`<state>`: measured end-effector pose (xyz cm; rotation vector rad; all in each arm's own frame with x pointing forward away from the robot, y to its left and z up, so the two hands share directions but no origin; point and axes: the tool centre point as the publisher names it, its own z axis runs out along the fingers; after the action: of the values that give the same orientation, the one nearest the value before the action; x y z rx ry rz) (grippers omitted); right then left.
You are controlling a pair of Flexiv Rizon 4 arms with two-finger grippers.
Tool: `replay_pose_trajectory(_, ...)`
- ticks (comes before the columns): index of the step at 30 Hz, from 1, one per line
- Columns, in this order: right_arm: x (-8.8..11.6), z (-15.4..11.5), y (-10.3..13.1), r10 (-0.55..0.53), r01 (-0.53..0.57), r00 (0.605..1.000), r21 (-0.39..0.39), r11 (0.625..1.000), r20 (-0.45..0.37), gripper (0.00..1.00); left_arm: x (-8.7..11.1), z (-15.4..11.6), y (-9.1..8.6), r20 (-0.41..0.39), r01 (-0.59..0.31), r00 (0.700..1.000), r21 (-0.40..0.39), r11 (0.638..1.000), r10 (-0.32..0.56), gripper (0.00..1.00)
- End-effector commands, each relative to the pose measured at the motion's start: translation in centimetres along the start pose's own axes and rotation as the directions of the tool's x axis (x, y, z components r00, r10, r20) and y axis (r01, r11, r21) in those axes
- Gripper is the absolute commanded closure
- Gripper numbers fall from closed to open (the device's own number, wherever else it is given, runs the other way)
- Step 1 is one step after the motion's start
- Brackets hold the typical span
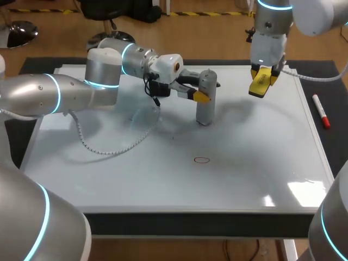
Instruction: Pick up the inspection probe, press it on each red-marked spot on the whiteboard one by one, put down the probe, pick up the eraser, and wipe off all the red marks.
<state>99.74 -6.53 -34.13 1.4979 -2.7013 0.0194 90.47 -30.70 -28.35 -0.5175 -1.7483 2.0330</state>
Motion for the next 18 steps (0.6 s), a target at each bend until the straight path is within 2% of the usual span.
replay_pose_trajectory(1,0.12,-0.14,-0.02,-0.002,0.002,1.0,0.002,1.0,-0.002,1.0,-0.17,-0.09,0.8,-0.007,-0.001,1.0,0.012,1.0,0.001,1.0)
replay_pose_trajectory(18,0.12,-0.14,-0.02,-0.002,0.002,1.0,0.002,1.0,-0.002,1.0,-0.08,-0.07,0.83,-0.015,-0.004,1.0,0.01,1.0,0.004,1.0)
